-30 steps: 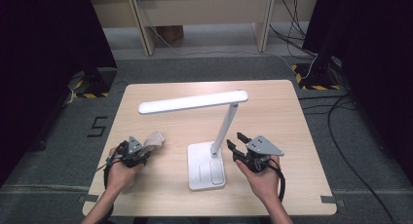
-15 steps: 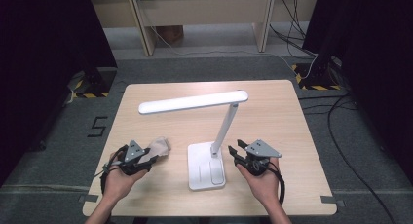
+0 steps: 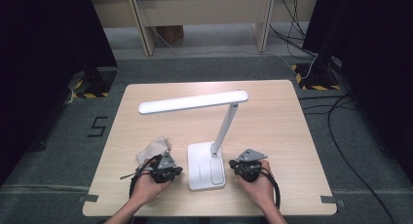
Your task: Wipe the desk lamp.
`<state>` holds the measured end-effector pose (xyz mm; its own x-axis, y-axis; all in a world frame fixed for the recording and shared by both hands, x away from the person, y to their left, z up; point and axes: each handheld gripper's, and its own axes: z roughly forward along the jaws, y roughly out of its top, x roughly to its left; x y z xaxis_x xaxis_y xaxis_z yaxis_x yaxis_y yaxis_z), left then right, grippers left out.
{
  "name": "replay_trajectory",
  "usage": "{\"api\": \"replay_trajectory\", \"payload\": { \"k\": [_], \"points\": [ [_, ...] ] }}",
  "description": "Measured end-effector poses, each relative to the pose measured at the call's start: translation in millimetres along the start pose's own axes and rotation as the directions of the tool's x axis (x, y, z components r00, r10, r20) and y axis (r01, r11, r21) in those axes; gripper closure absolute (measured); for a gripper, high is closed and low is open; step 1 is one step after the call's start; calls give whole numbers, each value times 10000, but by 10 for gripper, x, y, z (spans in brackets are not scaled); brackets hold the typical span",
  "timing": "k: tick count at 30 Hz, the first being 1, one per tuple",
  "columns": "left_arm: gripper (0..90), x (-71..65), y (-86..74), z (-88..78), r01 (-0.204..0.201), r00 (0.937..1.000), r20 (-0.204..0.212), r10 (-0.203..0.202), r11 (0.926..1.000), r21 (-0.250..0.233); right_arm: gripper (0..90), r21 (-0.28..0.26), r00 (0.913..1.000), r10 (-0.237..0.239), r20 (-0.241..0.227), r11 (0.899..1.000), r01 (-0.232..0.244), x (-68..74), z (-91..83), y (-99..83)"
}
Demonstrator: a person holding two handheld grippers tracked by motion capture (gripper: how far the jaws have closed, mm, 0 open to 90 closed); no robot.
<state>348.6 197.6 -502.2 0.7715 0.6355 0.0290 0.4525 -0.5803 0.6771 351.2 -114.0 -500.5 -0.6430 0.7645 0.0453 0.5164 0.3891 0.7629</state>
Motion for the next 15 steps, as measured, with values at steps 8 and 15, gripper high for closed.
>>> {"api": "replay_trajectory", "payload": {
  "k": [8,15],
  "points": [
    [891,-5,56,99,110,9999,55,-110,9999,2,900,482,9994,-203,-286,9986,217,79,88,-50],
    [893,5,96,134,66,9999,112,-66,10000,18,900,634,9984,-342,-461,9973,370,114,115,-61]
  ]
}}
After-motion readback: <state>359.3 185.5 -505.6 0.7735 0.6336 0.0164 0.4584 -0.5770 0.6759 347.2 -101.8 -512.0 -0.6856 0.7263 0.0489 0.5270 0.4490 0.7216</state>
